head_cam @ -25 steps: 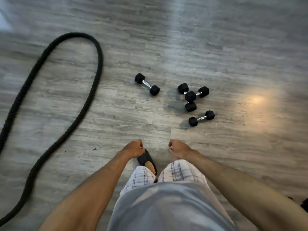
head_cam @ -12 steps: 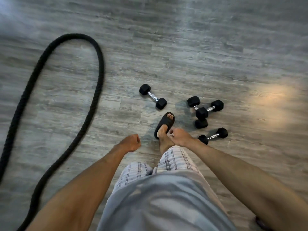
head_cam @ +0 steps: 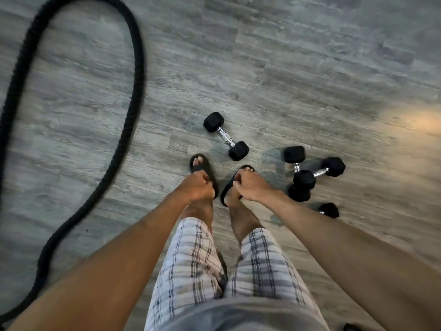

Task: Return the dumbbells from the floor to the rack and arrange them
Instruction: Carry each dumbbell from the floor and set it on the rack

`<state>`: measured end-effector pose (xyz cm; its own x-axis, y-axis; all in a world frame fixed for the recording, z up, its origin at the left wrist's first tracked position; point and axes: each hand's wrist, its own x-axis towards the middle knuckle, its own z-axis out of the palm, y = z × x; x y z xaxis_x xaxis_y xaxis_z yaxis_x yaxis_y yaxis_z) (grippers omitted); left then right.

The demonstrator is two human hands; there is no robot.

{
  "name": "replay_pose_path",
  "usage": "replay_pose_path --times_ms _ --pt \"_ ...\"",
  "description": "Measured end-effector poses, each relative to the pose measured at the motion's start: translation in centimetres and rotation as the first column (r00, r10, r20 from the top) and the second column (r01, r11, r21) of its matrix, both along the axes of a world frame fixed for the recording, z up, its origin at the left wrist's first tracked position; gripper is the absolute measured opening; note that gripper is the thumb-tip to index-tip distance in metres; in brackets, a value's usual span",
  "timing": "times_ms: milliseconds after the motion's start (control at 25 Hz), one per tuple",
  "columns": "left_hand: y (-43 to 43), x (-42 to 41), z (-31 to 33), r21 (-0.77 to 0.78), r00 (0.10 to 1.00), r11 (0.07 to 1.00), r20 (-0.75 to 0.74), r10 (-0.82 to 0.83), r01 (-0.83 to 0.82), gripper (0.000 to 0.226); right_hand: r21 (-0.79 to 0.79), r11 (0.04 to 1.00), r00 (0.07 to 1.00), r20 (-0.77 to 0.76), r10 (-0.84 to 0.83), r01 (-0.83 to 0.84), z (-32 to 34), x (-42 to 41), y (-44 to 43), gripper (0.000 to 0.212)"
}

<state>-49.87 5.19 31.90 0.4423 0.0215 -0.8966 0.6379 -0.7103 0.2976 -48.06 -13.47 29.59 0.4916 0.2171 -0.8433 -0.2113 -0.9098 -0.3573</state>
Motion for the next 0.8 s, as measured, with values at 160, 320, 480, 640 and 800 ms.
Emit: replay_pose_path --times_ms 160,320,480,640,800 --pt "-0.1 5.8 -9.3 -0.028 0.994 0.996 -0.06 0.087 -0.088 0.017 -0.008 0.999 0.998 -0.028 -0.051 0.051 -9.7 5.0 1.2 0.02" --pt "-0.1 10.7 -19.4 -0.025 0.984 0.988 -0.104 0.147 -0.15 0.015 -0.032 0.988 0.989 -0.002 -0.148 0.148 -19.8 9.2 2.5 0.024" --pt "0.0 14.4 -30.1 0.037 0.946 0.956 -0.139 0.293 -0.291 0.035 -0.07 0.972 0.974 0.048 -0.221 0.224 -30.8 11.8 4.0 0.032" --pt "0.7 16.9 -39.3 0.167 0.939 0.927 -0.014 0.343 -0.337 0.075 -0.096 0.963 0.967 0.026 -0.252 0.254 -41.3 13.0 5.3 0.048" --pt "1.7 19.0 -46.4 0.168 0.97 0.956 0.078 0.232 -0.242 0.096 -0.126 0.938 0.946 0.069 -0.316 0.322 -48.4 13.8 5.7 0.048"
